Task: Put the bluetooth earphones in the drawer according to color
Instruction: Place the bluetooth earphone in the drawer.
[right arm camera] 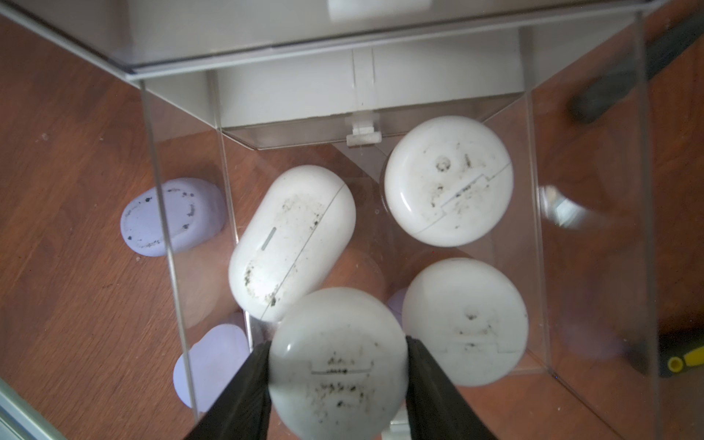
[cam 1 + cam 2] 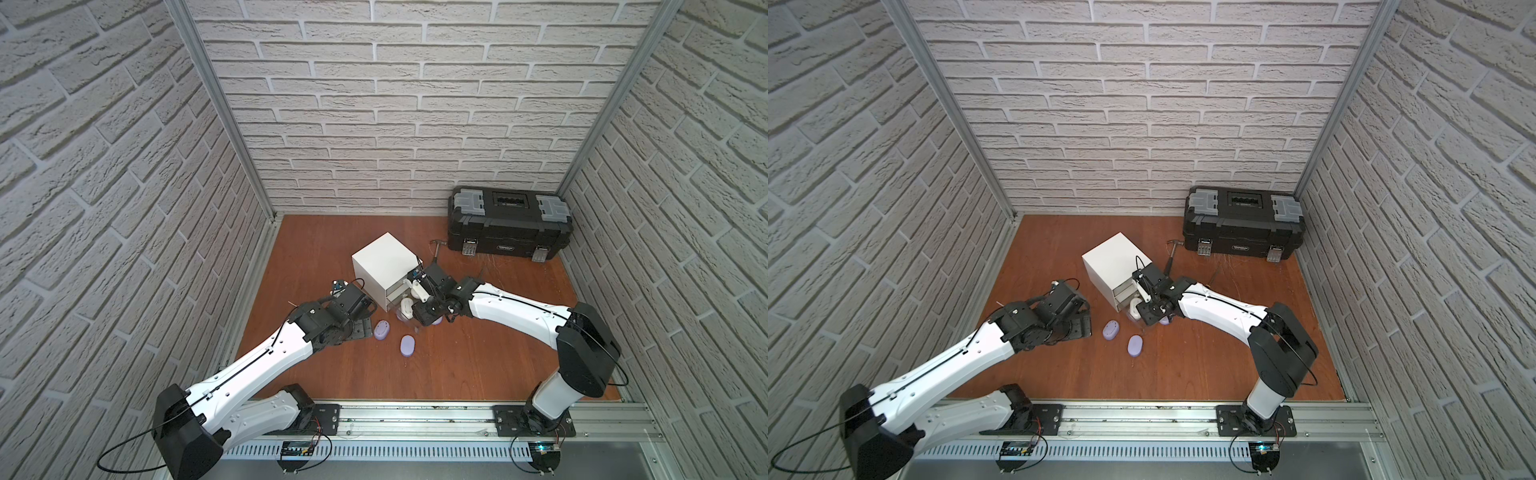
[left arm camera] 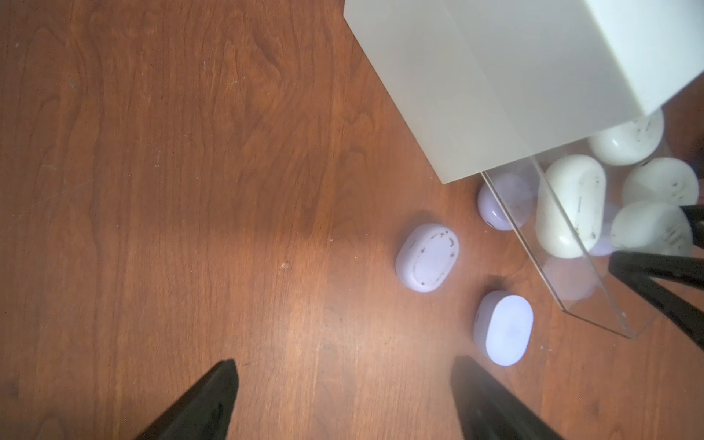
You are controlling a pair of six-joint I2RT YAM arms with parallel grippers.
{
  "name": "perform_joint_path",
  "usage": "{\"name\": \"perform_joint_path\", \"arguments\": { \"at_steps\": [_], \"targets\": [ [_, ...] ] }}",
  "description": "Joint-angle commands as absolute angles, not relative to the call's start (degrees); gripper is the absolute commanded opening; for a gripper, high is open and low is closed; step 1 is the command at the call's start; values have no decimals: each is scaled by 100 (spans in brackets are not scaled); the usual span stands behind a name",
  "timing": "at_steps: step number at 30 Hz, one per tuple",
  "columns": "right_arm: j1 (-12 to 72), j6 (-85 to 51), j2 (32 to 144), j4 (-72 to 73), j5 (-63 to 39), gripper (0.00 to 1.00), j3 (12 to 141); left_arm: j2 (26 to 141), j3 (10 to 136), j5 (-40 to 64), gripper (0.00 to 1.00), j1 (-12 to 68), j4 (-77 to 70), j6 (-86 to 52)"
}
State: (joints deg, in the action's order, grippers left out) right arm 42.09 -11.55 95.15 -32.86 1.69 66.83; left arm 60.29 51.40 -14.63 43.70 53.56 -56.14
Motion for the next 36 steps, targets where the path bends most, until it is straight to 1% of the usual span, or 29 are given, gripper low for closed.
{"name": "perform_joint_path", "arguments": {
  "at_steps": [1, 16, 27, 36],
  "targets": [
    [4153, -1107, 9587, -3270, 214, 47, 6661, 6047, 5133, -1459, 92, 4333, 5282, -5528],
    [4145, -1064, 9547, -3348, 270, 53, 6636, 5980, 5098, -1459, 92, 4335, 5313, -5546],
    [4135, -1046, 9492, -3382, 290, 62, 6653, 5889, 5063, -1461, 92, 4324, 5353, -5556],
    [4149, -1053, 9190, -3344, 249, 64, 6631, 5854, 5071, -1484, 92, 4325, 5379, -5562]
  ]
}}
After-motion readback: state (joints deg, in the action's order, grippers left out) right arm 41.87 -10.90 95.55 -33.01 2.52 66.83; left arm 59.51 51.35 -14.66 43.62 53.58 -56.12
